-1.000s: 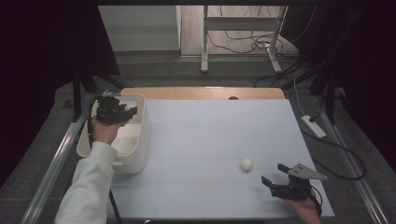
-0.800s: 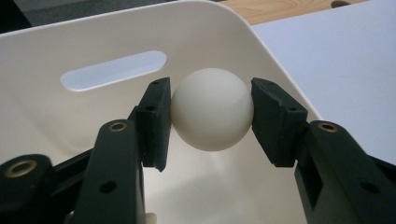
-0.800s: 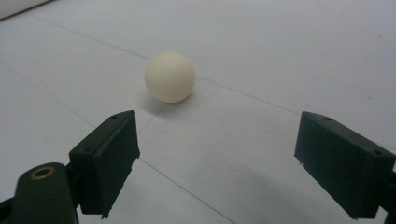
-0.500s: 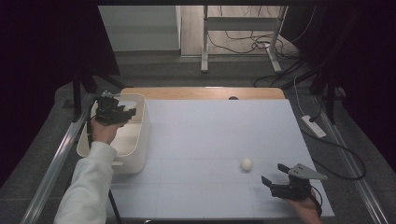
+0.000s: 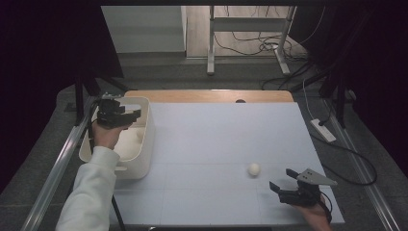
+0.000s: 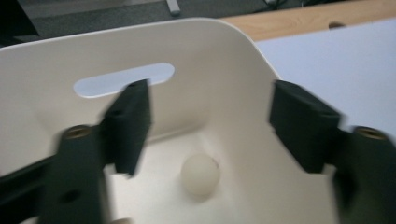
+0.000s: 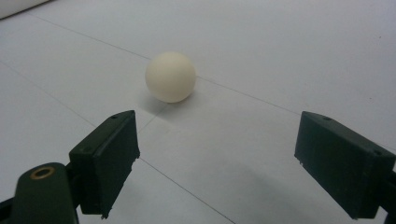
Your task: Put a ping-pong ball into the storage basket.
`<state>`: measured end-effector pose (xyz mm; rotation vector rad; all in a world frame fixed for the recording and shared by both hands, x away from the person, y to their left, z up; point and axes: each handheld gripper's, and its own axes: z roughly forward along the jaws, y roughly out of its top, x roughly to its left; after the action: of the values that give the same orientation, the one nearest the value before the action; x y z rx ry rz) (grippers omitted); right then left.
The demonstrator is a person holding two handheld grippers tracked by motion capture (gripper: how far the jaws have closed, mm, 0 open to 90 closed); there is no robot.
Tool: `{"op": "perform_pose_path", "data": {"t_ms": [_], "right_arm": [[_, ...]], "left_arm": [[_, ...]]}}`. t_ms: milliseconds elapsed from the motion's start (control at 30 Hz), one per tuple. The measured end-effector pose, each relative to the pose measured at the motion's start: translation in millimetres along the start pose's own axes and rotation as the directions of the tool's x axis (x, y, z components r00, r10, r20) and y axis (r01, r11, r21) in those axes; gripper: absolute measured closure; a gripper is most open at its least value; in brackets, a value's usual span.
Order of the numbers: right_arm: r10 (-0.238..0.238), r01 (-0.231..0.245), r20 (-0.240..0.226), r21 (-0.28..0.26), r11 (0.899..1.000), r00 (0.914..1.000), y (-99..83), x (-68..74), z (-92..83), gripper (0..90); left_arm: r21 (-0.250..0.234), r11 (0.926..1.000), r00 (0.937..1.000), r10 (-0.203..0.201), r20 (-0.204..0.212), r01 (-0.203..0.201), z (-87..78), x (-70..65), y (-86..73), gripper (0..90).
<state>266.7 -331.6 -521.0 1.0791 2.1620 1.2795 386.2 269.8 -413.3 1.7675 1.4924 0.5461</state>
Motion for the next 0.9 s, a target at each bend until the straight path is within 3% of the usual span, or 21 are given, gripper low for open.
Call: {"op": "perform_pose_path", "data": {"t_ms": [133,300,433,667,900], "right_arm": [[0.0,0.0,0.0,0.001,1.0,1.0,0.0,0.0,0.0,13.2],[0.0,0.0,0.0,-0.001,1.0,1.0,0.1,0.0,0.1,13.2],[0.002,-0.002,0.0,0.002,1.0,1.0,0.4,0.0,0.1,13.2],[0.006,-0.006,-0.002,-0.003,1.0,1.0,0.2,-0.1,0.0,13.2],[0.001,-0.001,-0.004,0.0,1.0,1.0,1.2,0.4,0.9,13.2]], "left_arm": [[-0.033,0.9995,1.0,-0.003,0.007,0.003,-5.9,-1.3,0.1,18.0],[-0.069,0.9976,0.9974,0.004,0.072,0.001,-12.5,-4.0,-0.1,16.9],[-0.117,0.9927,0.9857,-0.009,0.168,0.029,-19.7,-9.1,-0.1,16.7],[-0.15,0.9887,0.9794,0.037,0.199,-0.007,-27.5,-21.9,-0.5,17.0],[-0.193,0.9809,0.965,0.07,0.253,-0.021,-38.0,-29.5,-4.1,18.9]]}}
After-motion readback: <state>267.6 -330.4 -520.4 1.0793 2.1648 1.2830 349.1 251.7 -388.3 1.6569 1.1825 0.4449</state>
